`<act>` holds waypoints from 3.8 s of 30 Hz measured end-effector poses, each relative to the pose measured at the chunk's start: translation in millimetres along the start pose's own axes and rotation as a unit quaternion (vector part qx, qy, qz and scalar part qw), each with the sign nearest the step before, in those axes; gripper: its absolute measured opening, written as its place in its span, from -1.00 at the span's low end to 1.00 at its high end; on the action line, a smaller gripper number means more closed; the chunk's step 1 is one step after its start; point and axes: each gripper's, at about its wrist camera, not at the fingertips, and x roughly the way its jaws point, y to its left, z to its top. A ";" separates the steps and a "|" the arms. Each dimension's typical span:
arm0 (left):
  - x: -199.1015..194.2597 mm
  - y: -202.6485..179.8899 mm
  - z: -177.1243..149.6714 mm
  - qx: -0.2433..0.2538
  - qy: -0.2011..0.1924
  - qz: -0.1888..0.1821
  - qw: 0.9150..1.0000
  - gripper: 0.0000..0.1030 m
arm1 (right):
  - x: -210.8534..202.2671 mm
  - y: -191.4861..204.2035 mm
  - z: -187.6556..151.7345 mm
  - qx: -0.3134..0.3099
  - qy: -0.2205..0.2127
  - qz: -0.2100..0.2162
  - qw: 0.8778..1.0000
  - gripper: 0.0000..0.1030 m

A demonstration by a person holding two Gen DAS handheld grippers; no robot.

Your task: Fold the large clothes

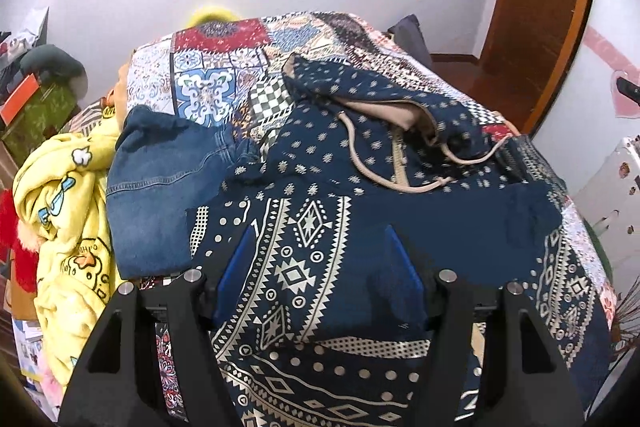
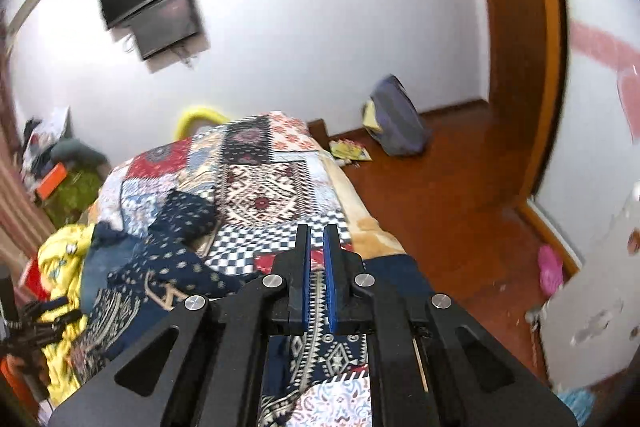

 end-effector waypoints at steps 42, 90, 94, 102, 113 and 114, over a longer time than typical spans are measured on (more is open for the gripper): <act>39.8 16.9 -22.1 -0.022 0.054 0.023 0.998 0.28 | 128.5 -98.8 -71.6 0.203 0.086 -0.022 0.975 -0.88; -11.2 -170.0 32.2 0.153 0.007 -0.142 0.978 0.28 | 19.0 19.8 -119.2 0.038 0.146 0.044 0.988 -0.22; 10.6 -224.0 38.2 0.196 0.027 -0.167 0.966 0.28 | 4.2 -12.2 -112.7 0.040 0.124 -0.023 0.991 -0.22; 66.5 -315.6 31.9 0.266 0.080 -0.194 0.941 0.28 | 4.6 -45.5 -124.6 0.052 0.125 -0.077 0.988 -0.22; 140.8 -373.3 4.9 0.293 0.124 -0.162 0.934 -0.01 | 9.0 -71.5 -146.4 0.091 0.142 -0.078 0.983 -0.21; 143.9 -372.8 4.9 0.292 0.122 -0.158 0.935 -0.09 | 8.1 -73.0 -146.7 0.095 0.142 -0.078 0.982 -0.21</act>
